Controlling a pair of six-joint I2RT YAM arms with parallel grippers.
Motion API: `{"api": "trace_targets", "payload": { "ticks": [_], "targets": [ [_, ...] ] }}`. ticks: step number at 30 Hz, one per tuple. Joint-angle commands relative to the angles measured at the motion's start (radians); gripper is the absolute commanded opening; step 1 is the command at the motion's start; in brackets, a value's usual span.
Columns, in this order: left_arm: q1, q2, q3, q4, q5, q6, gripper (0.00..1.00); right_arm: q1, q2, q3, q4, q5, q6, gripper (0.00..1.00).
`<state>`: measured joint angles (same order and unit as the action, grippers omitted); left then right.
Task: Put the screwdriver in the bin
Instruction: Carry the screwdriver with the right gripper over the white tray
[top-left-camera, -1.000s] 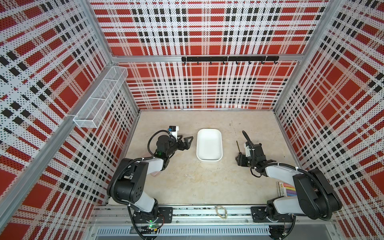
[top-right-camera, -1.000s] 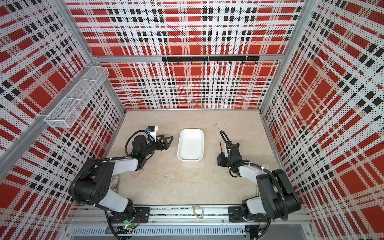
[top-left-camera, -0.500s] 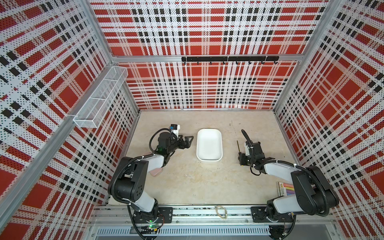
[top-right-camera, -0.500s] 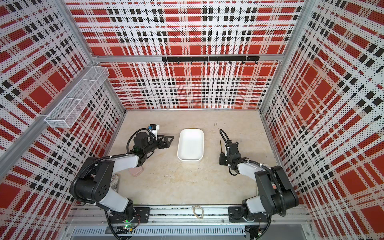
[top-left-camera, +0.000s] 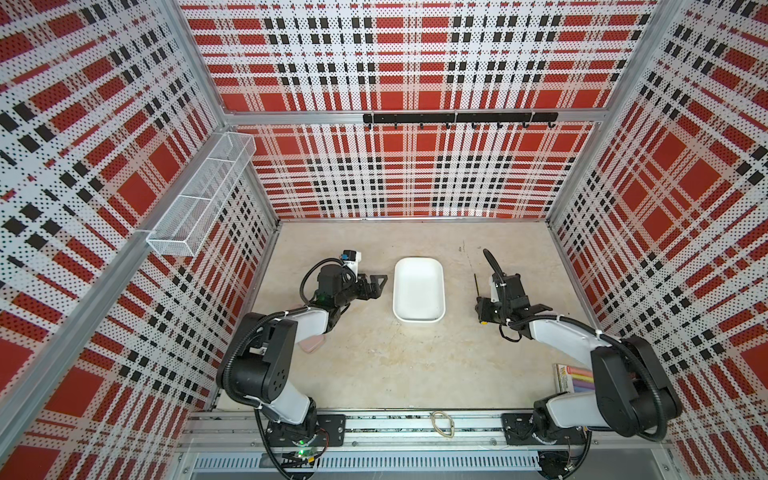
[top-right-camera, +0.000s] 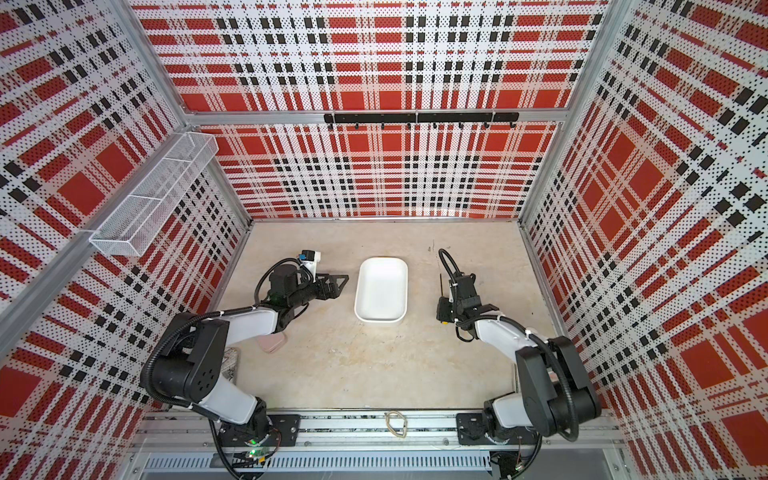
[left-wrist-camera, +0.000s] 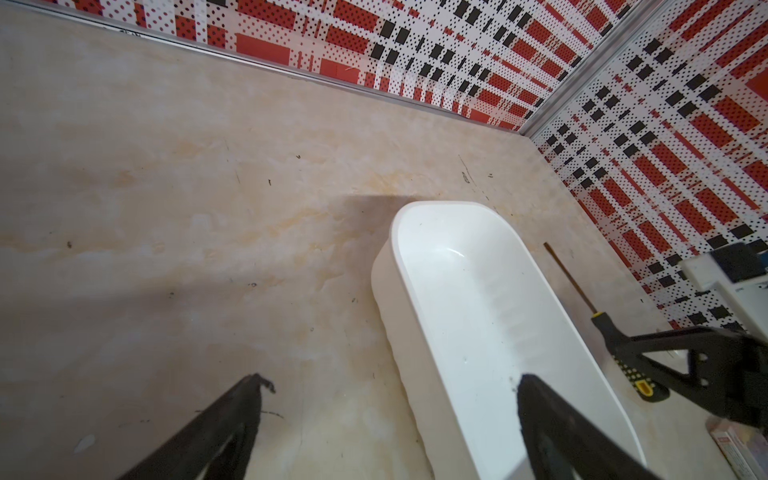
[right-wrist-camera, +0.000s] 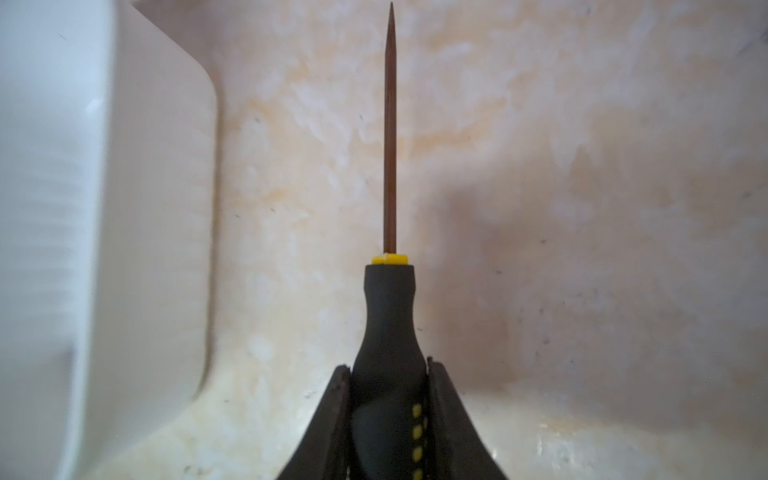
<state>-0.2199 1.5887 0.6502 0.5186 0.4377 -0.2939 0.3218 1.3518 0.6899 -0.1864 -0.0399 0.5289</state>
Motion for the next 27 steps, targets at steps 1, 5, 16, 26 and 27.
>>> {"api": "trace_targets", "payload": {
  "ticks": [1, 5, 16, 26, 27],
  "targets": [
    [-0.003, -0.031, 0.04, -0.027, 0.014, 0.024, 0.98, 0.063, -0.094, 0.116, -0.056, 0.072, 0.106, 0.0],
    [-0.004, -0.033, 0.049, -0.04, 0.021, 0.03, 0.98, 0.169, -0.075, 0.278, -0.127, 0.132, 0.187, 0.0],
    [-0.001, -0.027, 0.045, -0.045, 0.007, 0.052, 0.98, 0.503, 0.284, 0.633, -0.263, 0.495, 0.427, 0.0],
    [0.002, -0.045, 0.035, -0.075, -0.021, 0.081, 0.98, 0.548, 0.484, 0.697, -0.29, 0.477, 0.499, 0.0],
    [0.002, -0.044, 0.034, -0.075, -0.021, 0.082, 0.98, 0.548, 0.493, 0.698, -0.291, 0.474, 0.497, 0.0]
  ]
}}
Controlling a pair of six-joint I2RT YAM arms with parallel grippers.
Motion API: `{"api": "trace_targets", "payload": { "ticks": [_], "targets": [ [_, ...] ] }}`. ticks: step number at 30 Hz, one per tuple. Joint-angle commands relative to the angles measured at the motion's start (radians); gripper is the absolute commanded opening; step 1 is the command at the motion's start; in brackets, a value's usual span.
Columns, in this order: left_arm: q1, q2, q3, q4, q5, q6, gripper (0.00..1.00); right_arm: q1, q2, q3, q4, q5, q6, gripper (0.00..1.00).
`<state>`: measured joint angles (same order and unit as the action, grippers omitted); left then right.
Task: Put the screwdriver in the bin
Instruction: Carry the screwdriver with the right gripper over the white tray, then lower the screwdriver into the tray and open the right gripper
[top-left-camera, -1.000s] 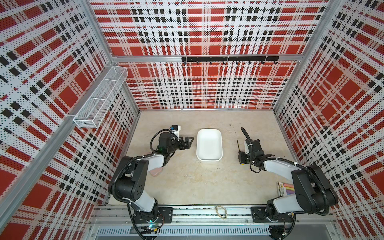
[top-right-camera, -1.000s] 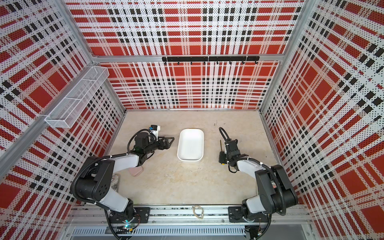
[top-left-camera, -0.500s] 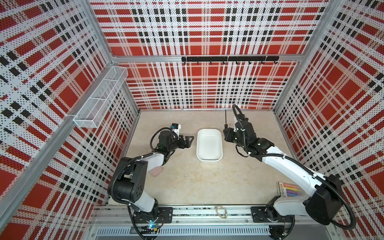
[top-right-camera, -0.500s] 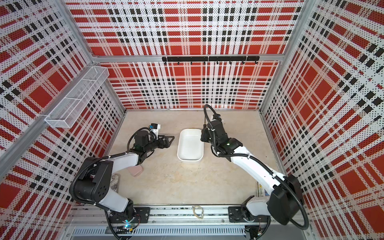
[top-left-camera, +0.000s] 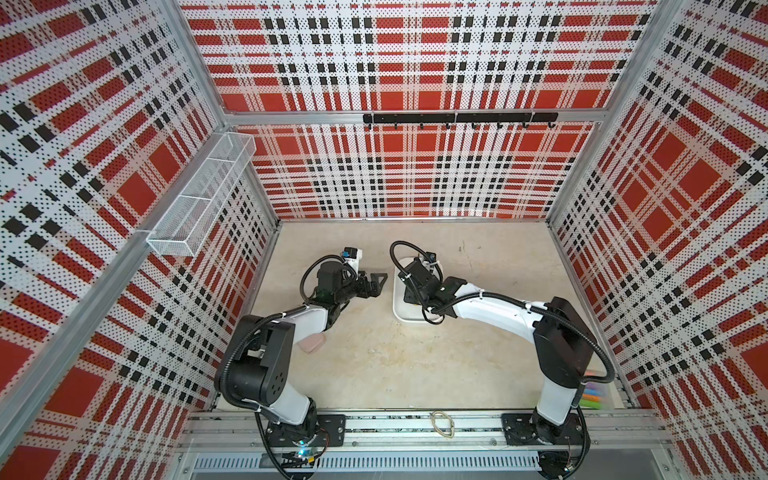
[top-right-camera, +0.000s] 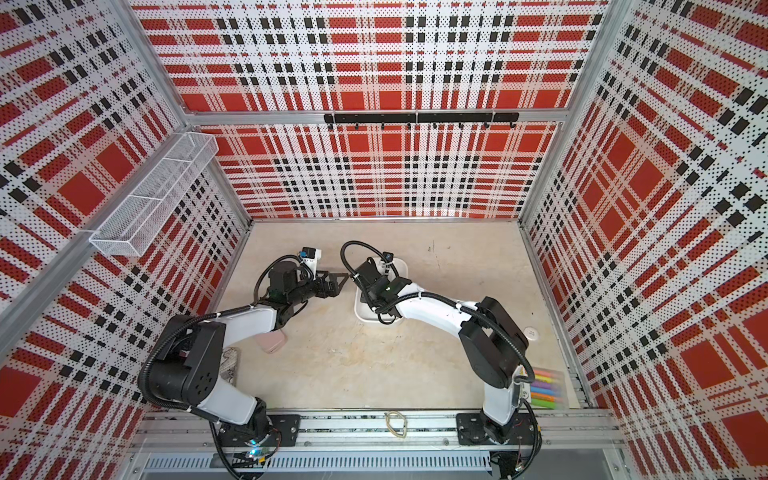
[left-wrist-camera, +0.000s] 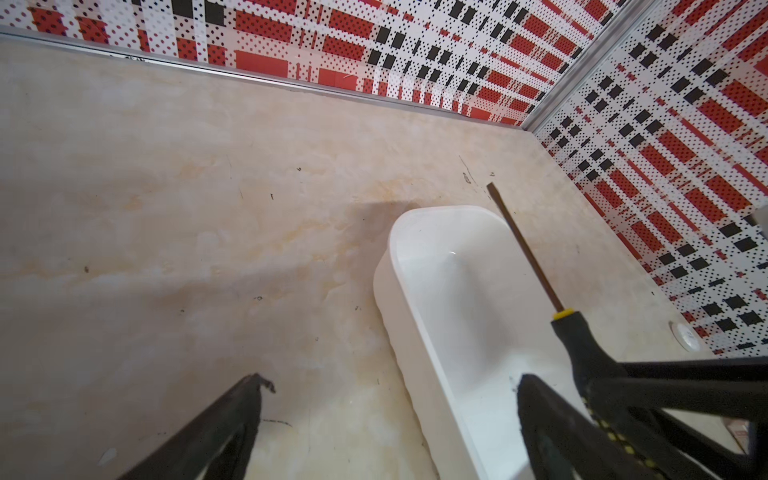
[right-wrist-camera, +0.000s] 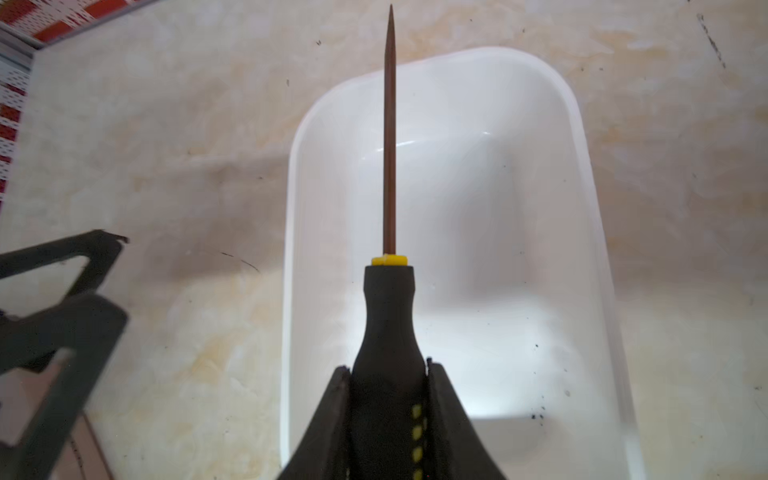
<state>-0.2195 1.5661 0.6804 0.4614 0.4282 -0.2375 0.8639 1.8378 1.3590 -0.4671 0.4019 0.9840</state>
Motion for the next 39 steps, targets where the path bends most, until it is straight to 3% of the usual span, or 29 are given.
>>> {"api": "trace_targets", "payload": {
  "ticks": [1, 35, 39],
  "targets": [
    [0.0, -0.02, 0.004, -0.018, -0.009, 0.026, 0.98, 0.006, 0.017, 0.028, -0.013, 0.027, 0.044, 0.0],
    [0.001, 0.005, -0.002, -0.021, -0.003, 0.034, 0.98, -0.01, 0.192, 0.022, 0.0, -0.035, 0.06, 0.0],
    [0.001, 0.005, -0.003, -0.021, -0.005, 0.036, 0.98, -0.009, 0.189, 0.02, 0.003, -0.034, 0.056, 0.16]
  ]
}}
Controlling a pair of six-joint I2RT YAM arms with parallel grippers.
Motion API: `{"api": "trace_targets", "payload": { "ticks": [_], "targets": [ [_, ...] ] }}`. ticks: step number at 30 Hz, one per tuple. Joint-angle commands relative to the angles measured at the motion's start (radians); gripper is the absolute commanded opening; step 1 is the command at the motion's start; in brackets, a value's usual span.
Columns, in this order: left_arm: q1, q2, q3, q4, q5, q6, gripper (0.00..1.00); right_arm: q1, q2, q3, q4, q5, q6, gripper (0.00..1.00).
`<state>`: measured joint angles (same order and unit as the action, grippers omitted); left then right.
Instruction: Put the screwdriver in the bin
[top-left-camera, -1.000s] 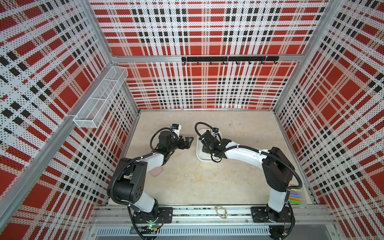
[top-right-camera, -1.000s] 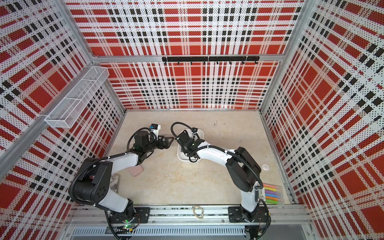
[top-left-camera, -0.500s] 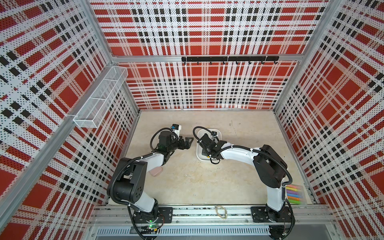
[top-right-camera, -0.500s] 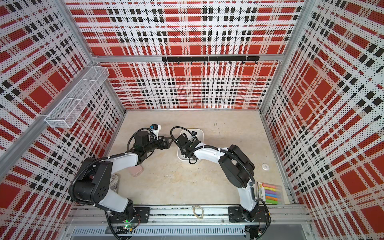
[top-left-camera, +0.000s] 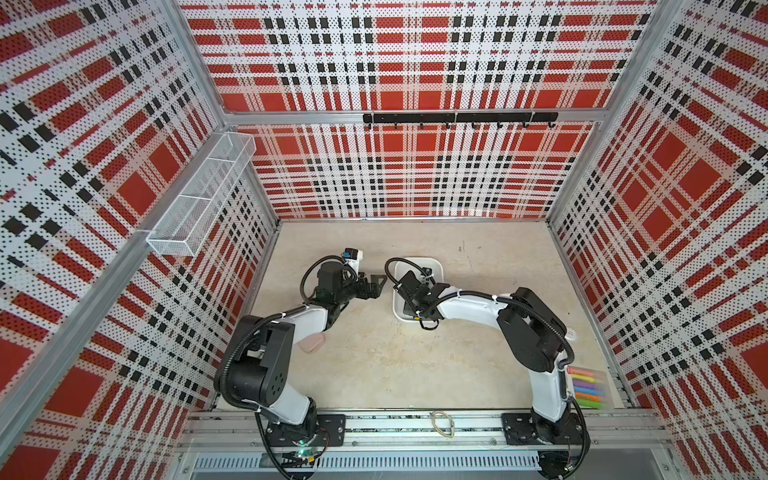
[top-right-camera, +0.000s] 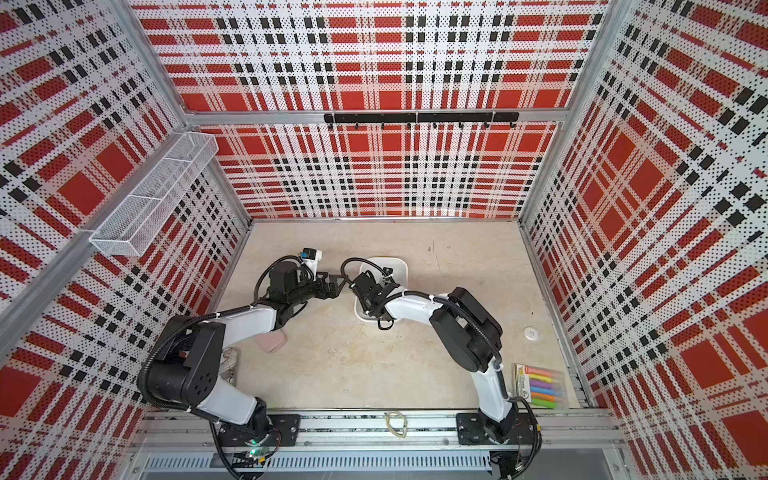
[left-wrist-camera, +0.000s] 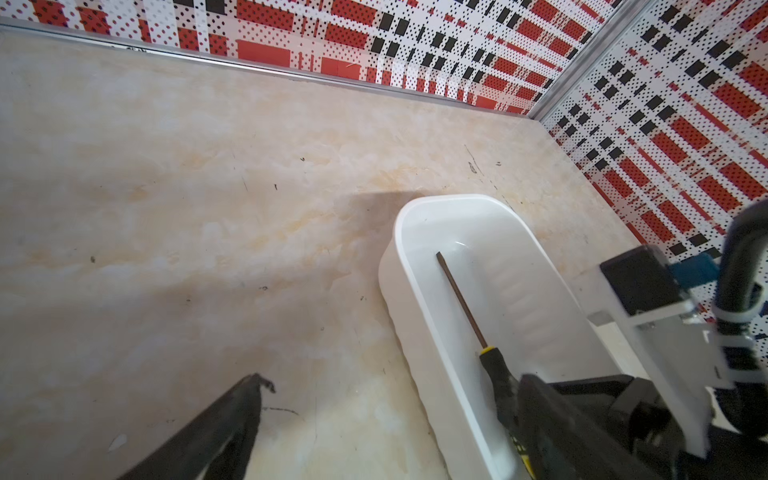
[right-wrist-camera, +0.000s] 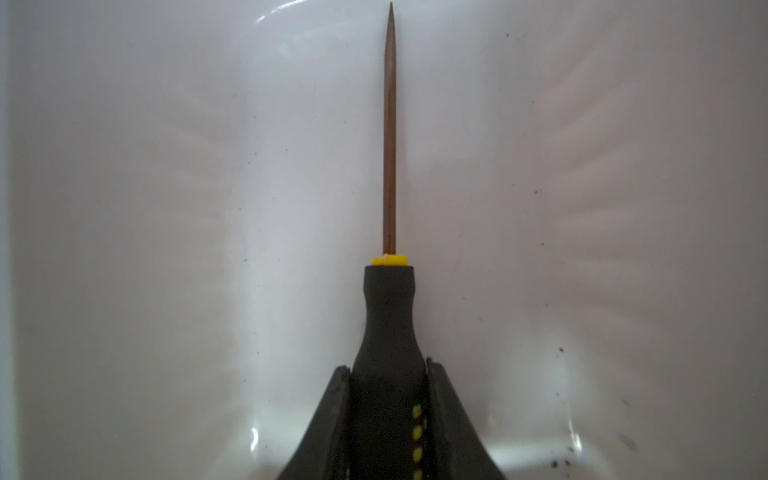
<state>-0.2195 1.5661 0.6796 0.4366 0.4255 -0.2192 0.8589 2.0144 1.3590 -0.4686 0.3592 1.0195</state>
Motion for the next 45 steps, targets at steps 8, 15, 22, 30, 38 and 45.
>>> {"api": "trace_targets", "payload": {
  "ticks": [8, 15, 22, 30, 38, 45],
  "targets": [
    [-0.001, 0.005, -0.003, 0.004, -0.002, 0.02, 0.98, -0.005, -0.002, 0.005, 0.015, 0.018, 0.018, 0.39],
    [-0.001, 0.005, -0.003, 0.004, 0.0, 0.018, 0.98, -0.005, -0.03, 0.0, 0.027, 0.021, -0.002, 0.52],
    [-0.001, -0.015, 0.0, 0.004, -0.022, 0.017, 0.98, -0.003, -0.13, 0.038, -0.053, 0.095, -0.145, 0.54],
    [0.0, -0.062, -0.001, -0.006, -0.081, 0.022, 0.98, -0.01, -0.444, -0.168, -0.022, 0.274, -0.449, 0.61],
    [0.014, -0.113, -0.02, -0.004, -0.162, 0.025, 0.98, -0.211, -0.924, -0.523, 0.028, 0.229, -0.577, 0.72],
    [0.02, -0.13, -0.026, -0.001, -0.2, 0.044, 0.98, -0.416, -1.244, -0.72, 0.052, 0.158, -0.606, 0.83]
  ]
}}
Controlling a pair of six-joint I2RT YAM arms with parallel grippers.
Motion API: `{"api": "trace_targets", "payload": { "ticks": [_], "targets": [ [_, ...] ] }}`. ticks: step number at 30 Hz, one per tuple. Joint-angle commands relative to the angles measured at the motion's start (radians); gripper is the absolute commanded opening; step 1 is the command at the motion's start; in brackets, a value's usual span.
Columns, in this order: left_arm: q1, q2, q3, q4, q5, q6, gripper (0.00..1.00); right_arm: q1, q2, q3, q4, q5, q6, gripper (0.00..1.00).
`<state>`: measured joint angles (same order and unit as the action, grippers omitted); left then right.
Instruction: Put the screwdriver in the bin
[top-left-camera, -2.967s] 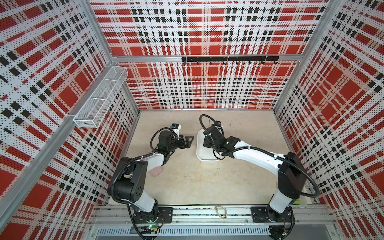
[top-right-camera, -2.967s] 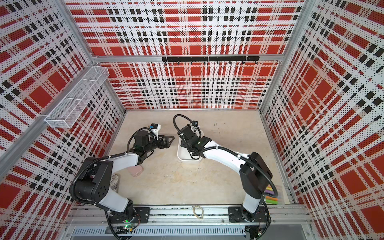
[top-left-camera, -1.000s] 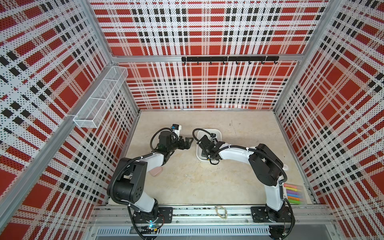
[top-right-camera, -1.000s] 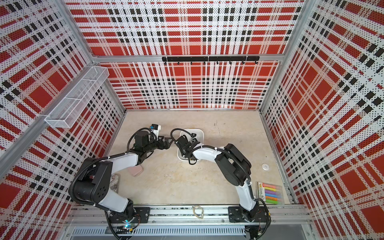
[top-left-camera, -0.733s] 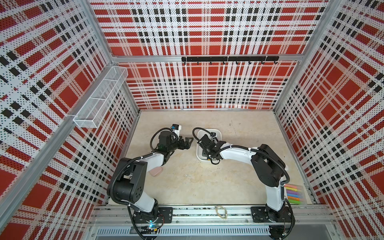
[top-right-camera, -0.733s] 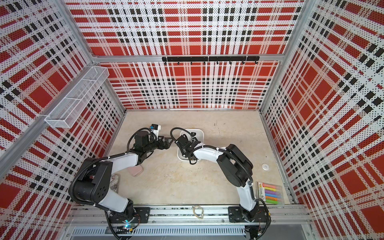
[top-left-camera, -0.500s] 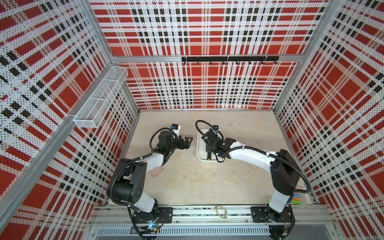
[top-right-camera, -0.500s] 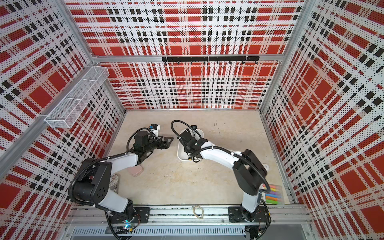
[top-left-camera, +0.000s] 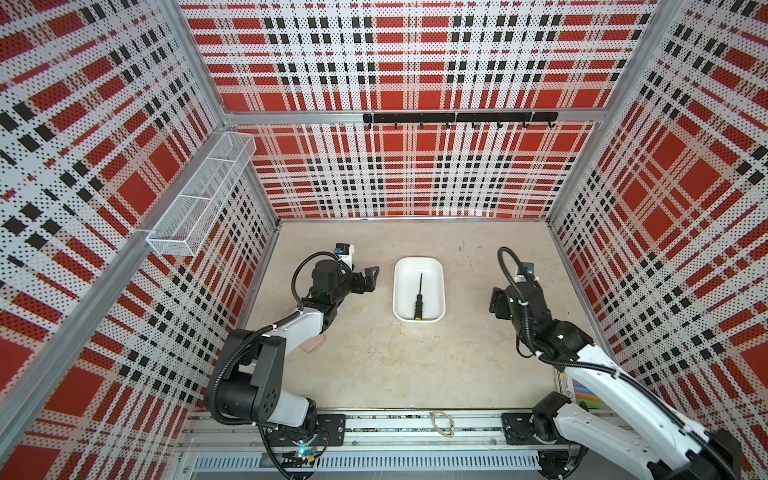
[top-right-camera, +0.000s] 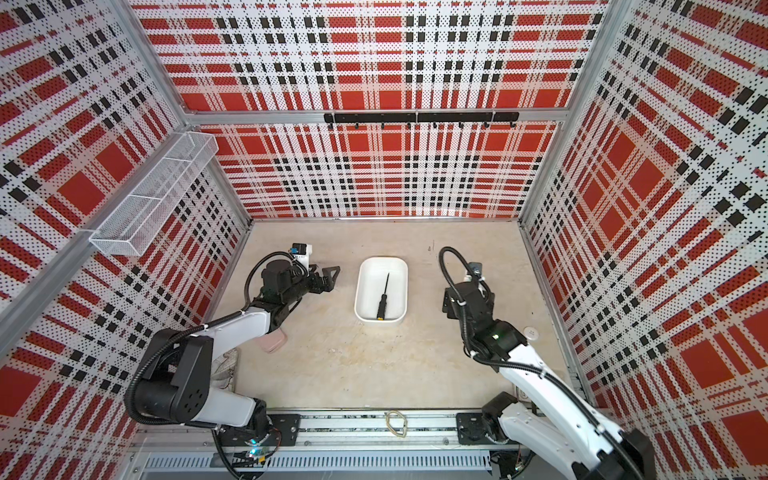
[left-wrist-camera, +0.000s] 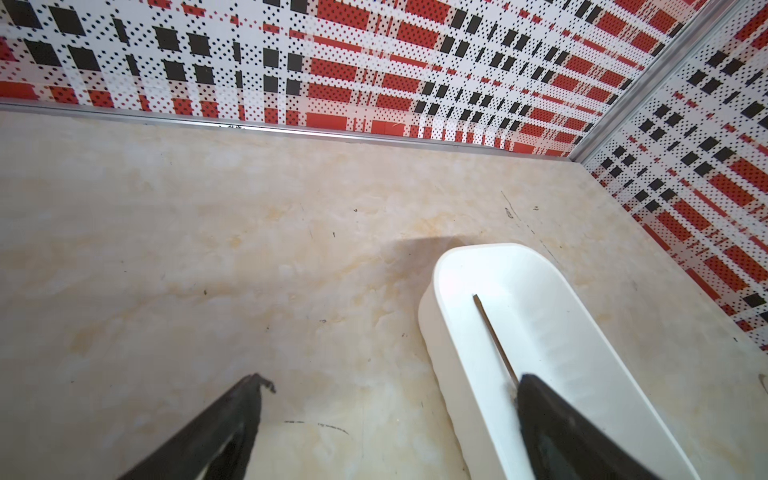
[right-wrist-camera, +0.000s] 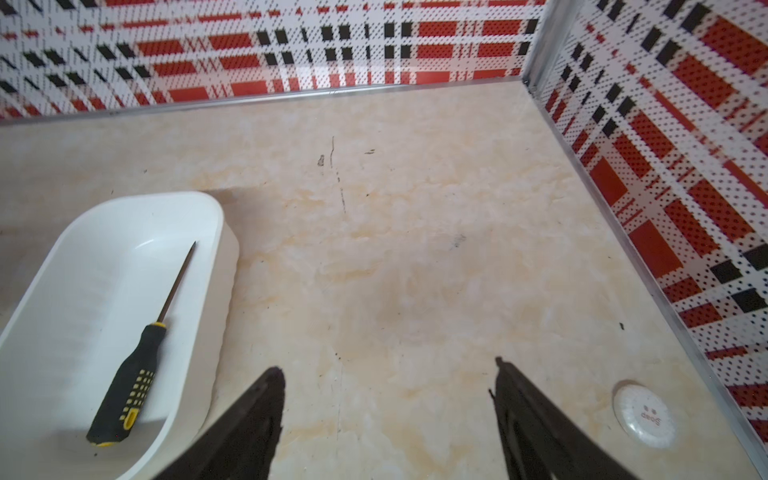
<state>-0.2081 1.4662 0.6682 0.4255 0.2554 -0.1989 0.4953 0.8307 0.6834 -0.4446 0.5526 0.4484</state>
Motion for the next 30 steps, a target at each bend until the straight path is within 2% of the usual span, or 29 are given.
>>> {"api": "trace_targets", "payload": {
  "ticks": [1, 7, 15, 17, 24, 30],
  "targets": [
    [0.012, -0.034, -0.015, 0.01, -0.039, 0.025, 0.98, -0.083, -0.079, -0.059, 0.036, -0.053, -0.051, 0.84],
    [0.057, -0.077, -0.049, 0.04, -0.071, 0.033, 0.98, -0.234, -0.094, -0.162, 0.194, -0.152, -0.135, 0.88],
    [0.119, -0.201, -0.184, 0.172, -0.191, 0.087, 0.98, -0.302, 0.029, -0.288, 0.556, -0.12, -0.276, 0.89],
    [0.127, -0.24, -0.225, 0.215, -0.242, 0.114, 0.98, -0.323, 0.046, -0.327, 0.67, -0.152, -0.307, 0.89],
    [0.193, -0.24, -0.322, 0.37, -0.259, 0.148, 0.98, -0.428, 0.161, -0.435, 1.014, -0.303, -0.297, 0.88],
    [0.232, -0.187, -0.369, 0.485, -0.238, 0.142, 0.98, -0.443, 0.302, -0.466, 1.188, -0.327, -0.298, 0.86]
  ]
}}
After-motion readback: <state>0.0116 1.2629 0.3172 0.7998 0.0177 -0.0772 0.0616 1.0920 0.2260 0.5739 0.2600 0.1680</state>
